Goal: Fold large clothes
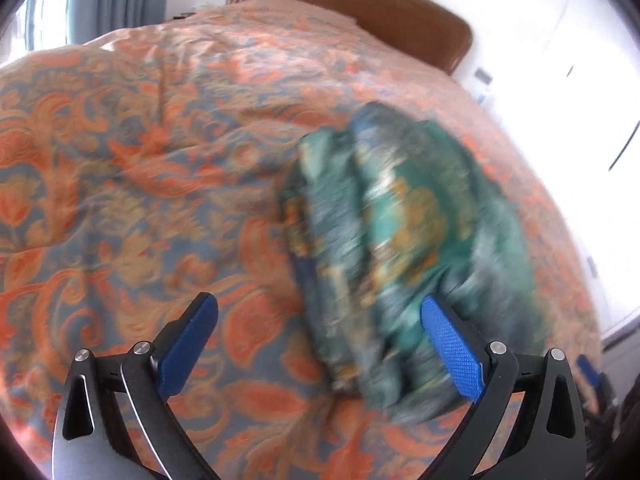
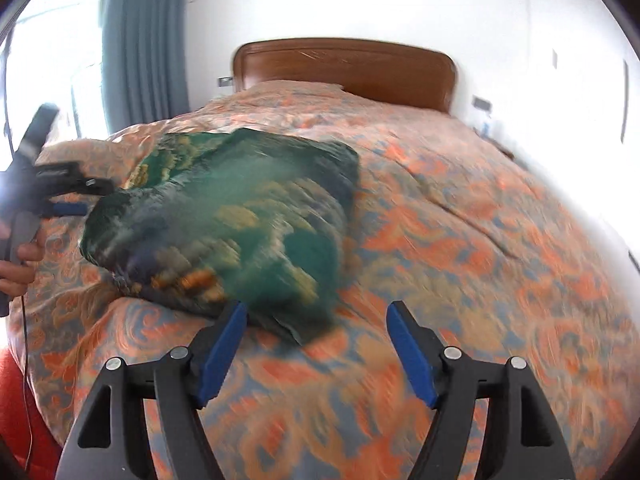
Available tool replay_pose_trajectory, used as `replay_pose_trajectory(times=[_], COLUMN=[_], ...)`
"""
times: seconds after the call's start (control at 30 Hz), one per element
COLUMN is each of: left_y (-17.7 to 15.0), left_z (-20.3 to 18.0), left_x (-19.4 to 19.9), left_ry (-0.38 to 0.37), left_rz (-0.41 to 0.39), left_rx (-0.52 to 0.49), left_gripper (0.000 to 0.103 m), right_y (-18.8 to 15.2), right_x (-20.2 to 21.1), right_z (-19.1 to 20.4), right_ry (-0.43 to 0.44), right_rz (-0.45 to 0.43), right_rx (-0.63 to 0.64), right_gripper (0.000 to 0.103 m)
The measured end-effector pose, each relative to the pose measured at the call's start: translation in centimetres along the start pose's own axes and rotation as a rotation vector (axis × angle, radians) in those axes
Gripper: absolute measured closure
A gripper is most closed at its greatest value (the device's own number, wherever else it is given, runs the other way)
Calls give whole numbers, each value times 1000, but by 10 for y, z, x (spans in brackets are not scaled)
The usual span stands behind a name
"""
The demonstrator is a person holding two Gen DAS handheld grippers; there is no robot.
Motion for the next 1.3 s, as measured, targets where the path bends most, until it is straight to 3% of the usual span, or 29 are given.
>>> replay_pose_trajectory(times=[0.07, 0.13, 0.2, 0.27, 0.33, 0.4, 0.5, 0.53, 0.63, 0.87, 1.03, 1.2, 1.3], left_y=[-1, 0, 6, 18, 29, 38, 43, 42, 39, 45, 44, 44, 46], left_z=[9, 14, 19, 25, 30, 40, 54, 58, 57, 31, 15, 11, 8], left_x=[-6, -5, -5, -5, -11, -27, -55, -67, -90, -135, -153, -160, -165], left_ry=[33, -5, -115, -317, -407, -404, -377, -390, -429, -448, -452, -458, -449], left_rz=[44, 63, 80, 80, 76, 84, 118, 145, 190, 272, 299, 308, 313], left_rx=[-11, 14, 71, 185, 259, 323, 382, 416, 444, 378, 333, 312, 306], left_gripper=[1, 1, 1, 1, 2, 4, 24, 26, 25, 21, 19, 20, 22], right_y=[-5, -9, -11, -11, -9, -6, 0, 1, 5, 16, 46, 64, 67], right_x=[1, 2, 4, 4, 3, 3, 1, 1, -2, -26, -81, -169, -198], right_z=[-13, -28, -34, -41, -42, -41, -41, -41, -40, -48, -64, -76, -74], right_ry=[-4, -14, -17, -19, -10, 13, 54, 63, 86, 145, 276, 479, 579], right_rz=[18, 28, 29, 27, 31, 32, 40, 42, 49, 84, 140, 326, 377], right_rx=[-41, -75, -90, -95, -99, -118, -149, -157, -165, -222, -297, -419, -500], right_gripper=[29, 29, 29, 29, 29, 29, 29, 29, 29, 29, 29, 25, 18])
Point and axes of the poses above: each gripper's, at about its wrist camera, not at the fingertips, and x roughly against the way its jaws point, z to its left, y to its top, the point moved 3 cm from there along -x, roughly the way its jaws point, and after that the axes turned 1 degree about -z, right-handed, at the moved point
